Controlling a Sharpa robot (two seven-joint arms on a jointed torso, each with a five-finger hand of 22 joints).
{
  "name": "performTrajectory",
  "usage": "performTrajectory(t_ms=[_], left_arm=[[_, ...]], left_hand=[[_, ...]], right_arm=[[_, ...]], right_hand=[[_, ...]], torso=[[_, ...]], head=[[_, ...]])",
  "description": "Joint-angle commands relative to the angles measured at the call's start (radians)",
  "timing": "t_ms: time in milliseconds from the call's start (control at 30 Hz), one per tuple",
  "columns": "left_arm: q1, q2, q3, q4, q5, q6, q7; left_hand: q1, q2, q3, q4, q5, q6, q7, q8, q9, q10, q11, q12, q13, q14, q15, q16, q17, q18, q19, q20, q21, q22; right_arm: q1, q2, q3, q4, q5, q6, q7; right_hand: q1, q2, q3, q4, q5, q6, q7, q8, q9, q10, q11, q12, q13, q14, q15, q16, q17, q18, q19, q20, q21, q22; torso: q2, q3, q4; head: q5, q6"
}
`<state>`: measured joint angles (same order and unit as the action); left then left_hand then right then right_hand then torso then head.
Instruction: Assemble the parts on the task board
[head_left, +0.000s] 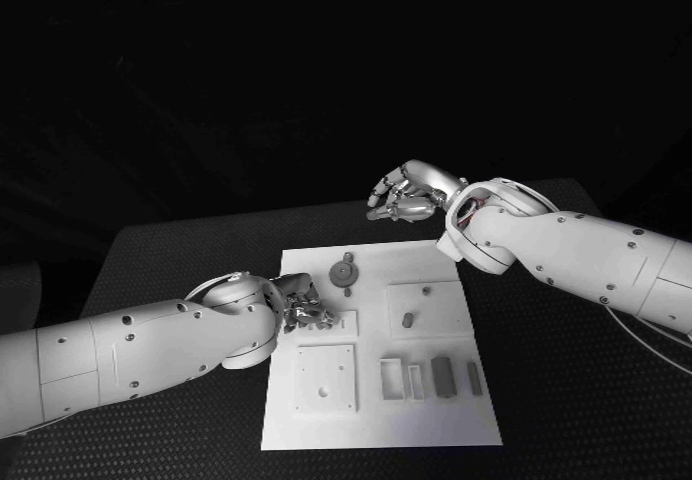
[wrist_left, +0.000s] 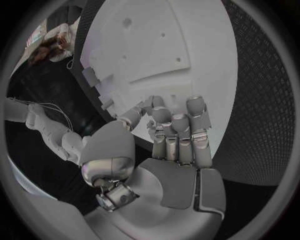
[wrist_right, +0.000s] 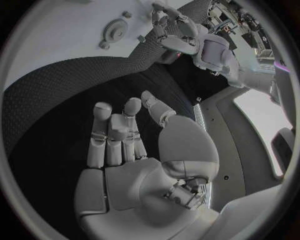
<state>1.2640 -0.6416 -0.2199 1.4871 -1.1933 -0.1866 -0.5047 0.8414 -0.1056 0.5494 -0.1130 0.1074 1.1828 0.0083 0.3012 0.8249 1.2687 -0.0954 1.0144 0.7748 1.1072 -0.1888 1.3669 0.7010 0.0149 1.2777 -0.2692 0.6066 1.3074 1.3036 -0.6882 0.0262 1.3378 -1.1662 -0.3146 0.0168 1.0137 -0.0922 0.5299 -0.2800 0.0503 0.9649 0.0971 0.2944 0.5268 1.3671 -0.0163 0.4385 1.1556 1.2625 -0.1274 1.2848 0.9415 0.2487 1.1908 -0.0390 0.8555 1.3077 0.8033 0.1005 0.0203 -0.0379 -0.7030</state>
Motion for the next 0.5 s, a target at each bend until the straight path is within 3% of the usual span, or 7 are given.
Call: performTrajectory(t_ms=[33,267,500], left_arm=[[0.000,0.003,0.000,0.002,-0.016,-0.012,0.000],[0.000,0.005,0.000,0.004,-0.021,-0.019,0.000],[0.000,0.006,0.000,0.004,-0.039,-0.026,0.002]], left_hand=[[0.020,0.007,0.006,-0.004,-0.005,-0.005,0.004,-0.005,0.002,-0.004,-0.003,0.007,-0.001,0.002,-0.007,0.007,-0.002,0.019,0.002,-0.008,-0.004,0.021],[0.052,0.033,0.002,-0.029,-0.005,-0.005,0.005,-0.005,0.004,-0.005,-0.002,0.009,-0.002,0.001,-0.007,0.009,-0.003,0.019,0.001,-0.008,-0.002,0.021],[0.060,0.037,0.000,-0.037,-0.005,-0.005,0.005,-0.005,0.004,-0.005,-0.002,0.009,-0.002,0.001,-0.007,0.009,-0.003,0.019,0.000,-0.007,-0.002,0.021]], right_arm=[[-0.001,-0.001,0.001,0.002,0.002,0.009,0.006],[-0.001,-0.001,0.001,0.003,0.002,0.010,0.007],[-0.001,-0.001,0.001,0.003,0.002,0.009,0.007]], right_hand=[[-0.011,0.000,-0.004,0.003,-0.001,-0.006,0.001,-0.004,0.002,-0.007,0.000,-0.004,0.001,-0.003,0.003,-0.005,0.000,0.013,0.000,-0.004,-0.005,0.014],[-0.011,0.000,-0.004,0.003,-0.001,-0.006,0.001,-0.004,0.002,-0.007,0.000,-0.004,0.001,-0.003,0.003,-0.005,0.000,0.013,0.000,-0.004,-0.005,0.014],[-0.011,0.001,-0.004,0.003,-0.001,-0.006,0.001,-0.005,0.002,-0.007,0.000,-0.004,0.001,-0.003,0.003,-0.005,0.000,0.013,0.000,-0.004,-0.006,0.014]], torso=[[0.000,-0.0001,0.0002],[0.000,-0.0003,-0.0002],[0.000,-0.0002,-0.0003]], head=[[-0.001,0.001],[-0.001,0.002],[-0.002,0.003]])
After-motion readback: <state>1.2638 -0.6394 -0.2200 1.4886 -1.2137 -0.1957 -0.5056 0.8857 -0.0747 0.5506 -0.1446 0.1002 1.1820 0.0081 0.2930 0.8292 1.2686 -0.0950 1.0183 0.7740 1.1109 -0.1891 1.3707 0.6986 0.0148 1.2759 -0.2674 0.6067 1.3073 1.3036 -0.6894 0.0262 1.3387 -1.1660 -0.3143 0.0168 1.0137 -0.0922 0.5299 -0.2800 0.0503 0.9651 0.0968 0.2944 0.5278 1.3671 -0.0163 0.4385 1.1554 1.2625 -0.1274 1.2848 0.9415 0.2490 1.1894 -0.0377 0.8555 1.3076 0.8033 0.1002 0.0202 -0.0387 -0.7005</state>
